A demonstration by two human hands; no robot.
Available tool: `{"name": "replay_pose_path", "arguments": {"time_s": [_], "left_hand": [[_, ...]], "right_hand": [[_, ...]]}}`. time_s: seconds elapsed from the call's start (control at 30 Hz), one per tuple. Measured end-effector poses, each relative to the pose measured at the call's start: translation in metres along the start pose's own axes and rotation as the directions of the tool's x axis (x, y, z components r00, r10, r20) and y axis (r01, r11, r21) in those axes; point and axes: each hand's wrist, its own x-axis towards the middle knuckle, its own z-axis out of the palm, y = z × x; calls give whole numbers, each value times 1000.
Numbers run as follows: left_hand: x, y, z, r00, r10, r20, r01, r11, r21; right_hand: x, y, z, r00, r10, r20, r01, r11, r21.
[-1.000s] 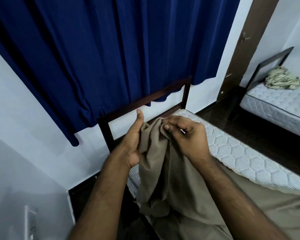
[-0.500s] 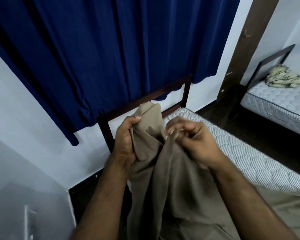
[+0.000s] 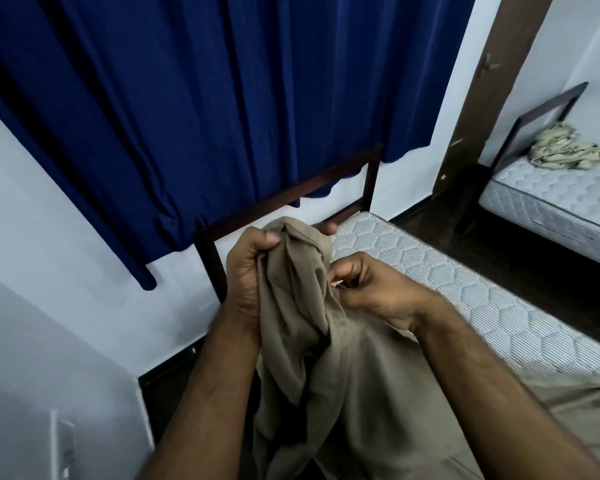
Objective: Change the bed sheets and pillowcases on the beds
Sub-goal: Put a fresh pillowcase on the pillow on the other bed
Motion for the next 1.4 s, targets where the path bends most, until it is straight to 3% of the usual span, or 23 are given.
{"name": "replay_pose_path", "arguments": {"time_s": [0.07, 0.13, 0.2, 0.27, 0.37, 0.43, 0.5, 0.57, 0.6, 0.63, 0.67, 0.73, 0.77, 0.9, 1.0, 1.07, 1.13, 1.27, 1.4], "left_hand": [[-1, 0, 10, 994, 42, -102, -36, 997, 67], [2, 1, 15, 964, 143, -226, -106, 980, 167], [4, 6, 12, 928, 227, -294, -168, 963, 213], [8, 9, 3, 915, 257, -310, -185, 953, 241], [5, 8, 1, 938, 204, -280, -160, 972, 175], [2, 7, 0, 968, 9, -253, 30, 988, 149], [2, 8, -3, 953, -109, -282, 199, 928, 314], [5, 8, -9, 931, -75, -358, 299, 722, 624], [4, 8, -13, 937, -27, -349, 299, 583, 755], [3, 8, -16, 962, 58, -266, 205, 486, 850], [2, 7, -19, 988, 95, -119, 63, 458, 887], [2, 5, -19, 992, 48, 120, -128, 524, 842], [1, 4, -15, 982, 38, 184, -178, 503, 846], [9, 5, -11, 958, 240, 157, -227, 300, 927], [7, 8, -11, 922, 322, 214, -277, 163, 947], [5, 9, -7, 898, 374, 233, -304, 144, 942], [4, 9, -1, 848, 480, 224, -347, 184, 919], [3, 17, 1, 711, 688, 146, -389, 211, 897], [2, 16, 0, 594, 799, 95, -379, 174, 909]], "right_hand": [[2, 1, 6, 999, -2, -43, 3, 1000, 25], [7, 4, 8, 958, -26, -287, 30, 1000, 8], [13, 7, -1, 802, -92, -590, 38, 994, -104], [14, 4, -10, 629, -255, -735, 26, 951, -308], [11, -4, -6, 489, -621, -612, -16, 695, -719], [10, -5, 3, 455, -747, -484, 3, 545, -839], [9, -3, 9, 457, -800, -388, 49, 459, -887], [8, -1, 11, 504, -815, -287, 96, 383, -919], [8, 0, 12, 532, -811, -244, 110, 352, -929], [8, 1, 14, 555, -803, -218, 118, 335, -935], [9, 2, 15, 570, -795, -208, 125, 335, -934], [10, 5, 16, 588, -775, -234, 145, 385, -911], [11, 6, 15, 594, -765, -249, 160, 415, -896], [13, 12, 11, 654, -711, -259, 191, 486, -853], [13, 14, 11, 730, -581, -361, 176, 670, -721], [12, 18, 8, 799, -450, -399, 136, 781, -609], [12, 26, 4, 830, -339, -444, 15, 808, -590], [13, 46, -11, 743, -279, -609, -165, 805, -570], [11, 43, -23, 602, -329, -727, -216, 810, -545]]}}
